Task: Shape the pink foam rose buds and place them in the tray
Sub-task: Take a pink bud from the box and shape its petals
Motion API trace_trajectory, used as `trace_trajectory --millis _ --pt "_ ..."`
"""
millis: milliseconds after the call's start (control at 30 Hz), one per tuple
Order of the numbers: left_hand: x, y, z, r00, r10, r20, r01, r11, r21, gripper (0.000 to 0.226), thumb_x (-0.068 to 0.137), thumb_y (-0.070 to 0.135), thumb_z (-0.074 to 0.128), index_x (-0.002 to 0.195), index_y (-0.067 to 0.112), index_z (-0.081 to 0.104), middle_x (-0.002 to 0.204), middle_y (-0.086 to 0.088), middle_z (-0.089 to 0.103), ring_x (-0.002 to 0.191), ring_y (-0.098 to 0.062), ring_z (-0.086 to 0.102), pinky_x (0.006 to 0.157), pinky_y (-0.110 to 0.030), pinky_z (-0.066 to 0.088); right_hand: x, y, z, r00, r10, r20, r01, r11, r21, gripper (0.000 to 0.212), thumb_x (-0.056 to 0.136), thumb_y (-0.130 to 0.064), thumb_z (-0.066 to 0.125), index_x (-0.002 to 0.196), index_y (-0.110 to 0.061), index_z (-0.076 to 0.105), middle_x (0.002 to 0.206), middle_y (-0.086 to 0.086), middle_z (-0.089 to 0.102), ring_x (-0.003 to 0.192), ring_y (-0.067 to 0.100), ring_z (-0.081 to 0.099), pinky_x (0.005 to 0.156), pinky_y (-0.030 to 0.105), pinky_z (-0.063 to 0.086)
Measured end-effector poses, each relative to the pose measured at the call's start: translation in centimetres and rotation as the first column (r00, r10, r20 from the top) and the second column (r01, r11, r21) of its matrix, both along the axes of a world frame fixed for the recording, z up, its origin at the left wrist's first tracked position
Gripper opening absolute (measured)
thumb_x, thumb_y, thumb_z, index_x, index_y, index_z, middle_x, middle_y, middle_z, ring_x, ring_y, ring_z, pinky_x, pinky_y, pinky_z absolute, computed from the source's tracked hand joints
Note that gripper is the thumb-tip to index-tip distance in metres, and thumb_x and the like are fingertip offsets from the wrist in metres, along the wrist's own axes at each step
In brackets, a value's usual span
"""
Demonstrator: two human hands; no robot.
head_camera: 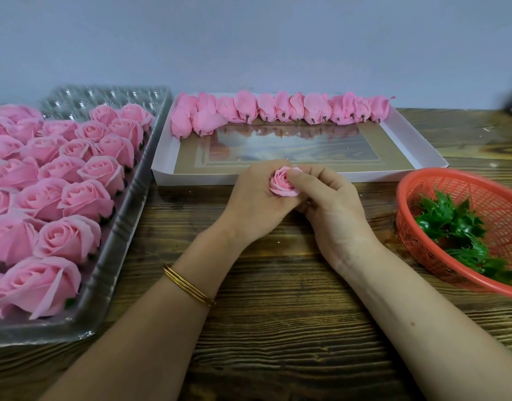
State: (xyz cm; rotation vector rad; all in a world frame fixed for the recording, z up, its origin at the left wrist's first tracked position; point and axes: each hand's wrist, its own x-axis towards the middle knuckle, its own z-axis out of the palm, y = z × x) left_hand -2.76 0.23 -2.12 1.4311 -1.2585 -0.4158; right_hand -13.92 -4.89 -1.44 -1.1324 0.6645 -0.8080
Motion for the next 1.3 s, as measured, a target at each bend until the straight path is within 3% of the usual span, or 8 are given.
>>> trace_trajectory --millis 267,533,733,867,933,1067,1200,1300 --pt "-0.2 -0.02 0.16 0.999 0.047 0.024 -0.046 0.999 -0.017 0.012 0.082 0.008 0.074 0.078 -0.001 0.067 0.073 -0.015 0.066 0.072 -0.033 0.062 0.064 -0.048 0.05 0.02 0.19 0.08 1.0 -0.012 -0.002 0.012 1.0 -0.029 0.039 0.068 -0.024 0.077 0.098 -0.001 0.066 0.09 0.014 0.07 0.088 0.023 0.066 0.091 0.04 0.053" --pt "-0.27 0.05 0.07 1.0 0.011 0.016 -0.011 1.0 0.0 0.014 0.087 0.005 0.069 0.088 -0.008 0.068 0.082 -0.023 0.067 0.081 -0.04 0.063 0.071 -0.054 0.05 -0.1 0.23 0.08 1.0 -0.014 -0.01 0.014 0.999 -0.046 0.009 0.083 -0.011 0.071 0.087 -0.006 0.065 0.081 0.009 0.069 0.08 0.019 0.065 0.076 0.033 0.052" --pt "-0.26 0.04 -0.03 1.0 0.002 0.022 -0.003 0.999 0.034 0.016 0.091 0.011 0.066 0.092 -0.005 0.071 0.086 -0.02 0.071 0.085 -0.036 0.066 0.075 -0.053 0.051 -0.09 0.34 0.13 0.999 -0.032 -0.037 0.03 0.998 -0.051 0.01 0.084 -0.012 0.071 0.09 -0.006 0.066 0.081 0.011 0.069 0.078 0.022 0.064 0.074 0.037 0.052" --pt "-0.42 0.11 0.22 1.0 0.027 -0.009 -0.026 1.0 0.016 0.016 0.085 0.017 0.065 0.071 0.011 0.066 0.066 0.002 0.065 0.066 -0.015 0.06 0.062 -0.037 0.049 0.1 0.32 0.29 1.0 -0.024 0.005 0.024 1.0 -0.003 0.009 0.088 -0.016 0.065 0.082 -0.01 0.066 0.077 0.007 0.067 0.075 0.018 0.063 0.07 0.03 0.051" --pt "-0.44 0.17 0.49 0.996 0.065 -0.061 -0.064 0.998 0.013 0.026 0.085 0.022 0.064 0.061 0.025 0.055 0.057 0.013 0.054 0.058 -0.005 0.049 0.058 -0.028 0.041 0.17 0.17 0.28 0.999 -0.027 0.044 0.025 0.998 0.055 0.023 0.095 -0.019 0.054 0.077 -0.012 0.066 0.069 0.001 0.066 0.067 0.01 0.062 0.064 0.022 0.051" --pt "-0.48 0.09 0.56 0.989 0.098 -0.106 -0.098 0.995 0.008 0.031 0.092 0.02 0.064 0.063 0.018 0.053 0.058 0.011 0.05 0.057 -0.005 0.048 0.056 -0.028 0.041 0.26 0.04 0.4 0.996 -0.058 0.074 0.048 0.991 0.125 0.034 0.095 -0.009 0.047 0.069 -0.012 0.068 0.061 0.001 0.063 0.057 0.009 0.06 0.061 0.023 0.049" --pt "-0.65 0.04 0.7 0.984 0.084 -0.157 -0.092 0.995 -0.044 0.033 0.092 0.018 0.065 0.067 -0.001 0.052 0.062 -0.004 0.051 0.057 -0.009 0.047 0.055 -0.031 0.042 0.25 0.16 0.21 1.0 -0.009 -0.006 0.009 1.0 0.024 0.024 0.085 0.013 0.046 0.081 -0.002 0.064 0.065 0.005 0.065 0.064 0.015 0.062 0.066 0.027 0.05" --pt "-0.87 -0.04 0.85 0.972 0.077 -0.223 -0.092 0.994 -0.056 0.034 0.091 0.013 0.067 0.062 0.008 0.049 0.057 0.008 0.046 0.053 -0.002 0.042 0.052 -0.016 0.037 0.14 0.31 -0.28 0.992 -0.006 -0.123 -0.011 0.991 -0.137 0.027 0.077 0.022 0.053 0.097 0.007 0.063 0.08 0.011 0.066 0.08 0.022 0.062 0.077 0.034 0.052"
